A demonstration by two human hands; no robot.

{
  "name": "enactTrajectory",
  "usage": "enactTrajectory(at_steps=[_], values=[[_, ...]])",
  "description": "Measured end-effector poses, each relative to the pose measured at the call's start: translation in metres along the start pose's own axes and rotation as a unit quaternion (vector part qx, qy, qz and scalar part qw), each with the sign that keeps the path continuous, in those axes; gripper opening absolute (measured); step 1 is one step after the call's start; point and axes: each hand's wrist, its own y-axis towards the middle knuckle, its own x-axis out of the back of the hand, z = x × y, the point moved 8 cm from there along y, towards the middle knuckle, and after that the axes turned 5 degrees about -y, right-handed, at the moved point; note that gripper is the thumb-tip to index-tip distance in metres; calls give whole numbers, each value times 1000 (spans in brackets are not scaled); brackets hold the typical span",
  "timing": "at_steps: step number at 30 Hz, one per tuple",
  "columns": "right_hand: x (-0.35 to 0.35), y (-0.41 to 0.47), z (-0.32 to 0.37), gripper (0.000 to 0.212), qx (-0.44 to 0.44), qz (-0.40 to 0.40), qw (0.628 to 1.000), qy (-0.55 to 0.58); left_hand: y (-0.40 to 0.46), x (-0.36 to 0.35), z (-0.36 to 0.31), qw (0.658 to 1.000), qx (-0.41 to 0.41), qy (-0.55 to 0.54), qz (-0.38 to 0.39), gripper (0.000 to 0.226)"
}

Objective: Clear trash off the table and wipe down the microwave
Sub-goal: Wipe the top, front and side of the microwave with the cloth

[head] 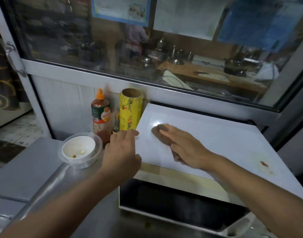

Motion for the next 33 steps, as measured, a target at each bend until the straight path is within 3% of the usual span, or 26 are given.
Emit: enactTrajectory(at_steps=[2,4,8,12,14,19,21,24,28,33], values=[[-7,-39,11,56,61,27,997,-42,0,-6,-23,999,-52,0,-1,51],[-2,-57,-4,55,53,53,997,-35,2,-20,-42,998,-65,-5,26,46],[29,-42,-66,59,-63,9,996,66,2,-50,-62,996,-46,45,63,42],[39,-24,-106,53,-141,-1,990,-34,3,-54,-66,992,-9,110,55,44],[35,-33,-92,53,-118,-1,992,-50,0,-55,-68,990,17,123,65,45],[23,-122,-55,55,40,53,998,-4,-5,-61,-84,985,44,155,65,40],[36,-137,-81,55,10,64,998,-10,-9,-70,-100,988,23,143,48,39],[70,-130,-149,56,-103,13,994,27,-17,-91,-127,993,-11,106,55,40],[77,-116,-188,53,-164,-1,983,-86,-23,-112,-147,994,-2,80,73,36],[59,-183,-150,51,-41,-5,999,-27,-28,-116,-154,991,7,118,68,30]])
